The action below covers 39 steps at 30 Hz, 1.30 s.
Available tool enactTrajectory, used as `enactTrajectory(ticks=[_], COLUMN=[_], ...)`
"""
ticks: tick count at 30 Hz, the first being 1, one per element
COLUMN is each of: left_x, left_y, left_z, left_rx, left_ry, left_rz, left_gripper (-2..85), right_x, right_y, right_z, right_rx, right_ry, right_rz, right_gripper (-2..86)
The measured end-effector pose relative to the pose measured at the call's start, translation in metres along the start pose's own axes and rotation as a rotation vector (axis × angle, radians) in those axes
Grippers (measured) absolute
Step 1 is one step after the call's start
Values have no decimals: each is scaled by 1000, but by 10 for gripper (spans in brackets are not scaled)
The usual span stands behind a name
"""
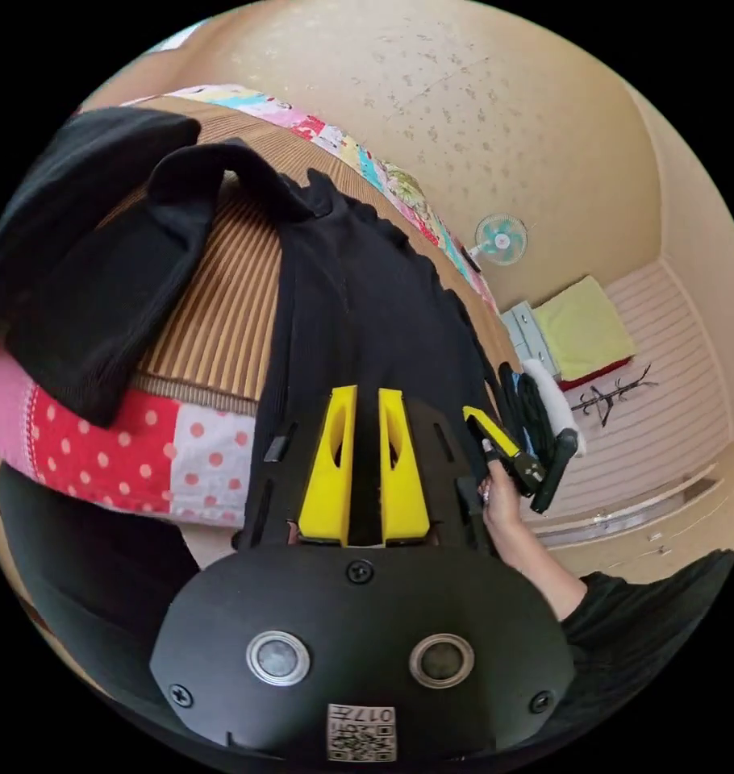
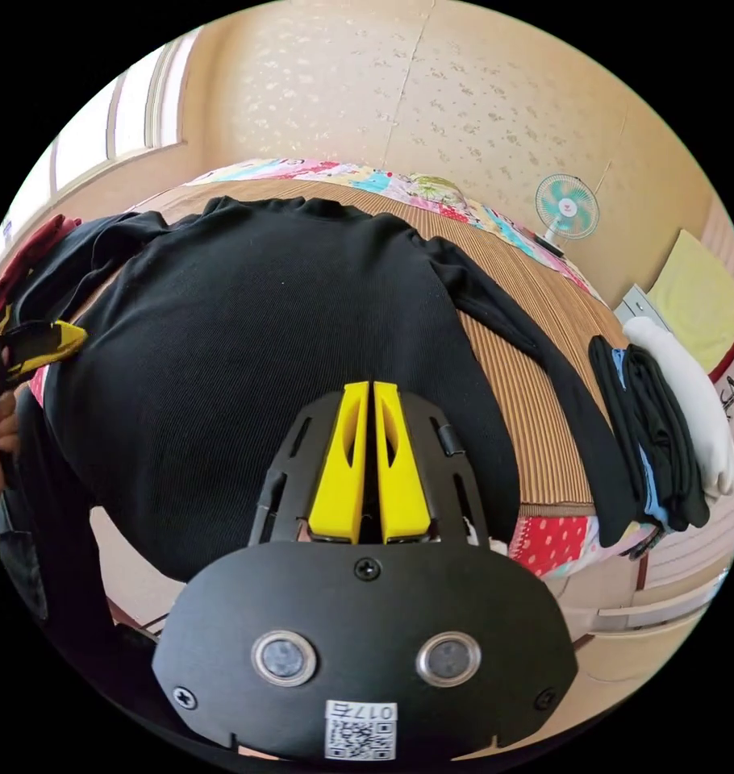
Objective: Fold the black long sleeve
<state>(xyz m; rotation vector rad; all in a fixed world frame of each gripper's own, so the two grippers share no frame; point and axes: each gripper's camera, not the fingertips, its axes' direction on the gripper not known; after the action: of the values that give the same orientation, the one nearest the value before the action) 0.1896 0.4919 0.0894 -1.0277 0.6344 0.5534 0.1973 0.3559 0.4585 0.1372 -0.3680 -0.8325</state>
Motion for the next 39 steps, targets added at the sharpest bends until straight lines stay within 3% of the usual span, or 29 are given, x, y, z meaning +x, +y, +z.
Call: enactTrajectory(ticks=[3, 6, 9, 15, 20, 24, 28, 32, 36, 39], left_x=[-57, -90, -105, -120, -85, 13, 54, -8, -118, -180], left_y=[19, 19, 6, -16, -32, -70, -83, -55, 63, 131], left_z=[-78, -143, -166, -159, -195, -268, -391, -479, -525, -516], left_rx=[222, 339, 255, 128, 22, 86, 338, 472, 711, 704], left_ry=[99, -17, -234, -323, -398, -399, -452, -495, -284, -193], left_rz=[-260, -367, -425, -446, -301, 84, 259, 63, -216, -427], left_gripper=[99, 123, 131, 77, 29, 26, 35, 62, 79, 115], right_x=[9, 31, 54, 74, 104, 139, 166, 190, 217, 236], right_y=[12, 17, 32, 41, 50, 62, 72, 81, 93, 101], right_z=[2, 4, 4, 0, -8, -16, -27, -37, -51, -62], right_rx=[12, 4, 41, 12, -4, 5, 16, 30, 59, 79], right_ry=[-9, -78, -147, -127, -166, -242, -272, -307, -345, -372], right_rz=[9, 87, 163, 134, 143, 188, 226, 264, 282, 294], right_gripper=[15, 15, 14, 13, 13, 13, 13, 13, 13, 12])
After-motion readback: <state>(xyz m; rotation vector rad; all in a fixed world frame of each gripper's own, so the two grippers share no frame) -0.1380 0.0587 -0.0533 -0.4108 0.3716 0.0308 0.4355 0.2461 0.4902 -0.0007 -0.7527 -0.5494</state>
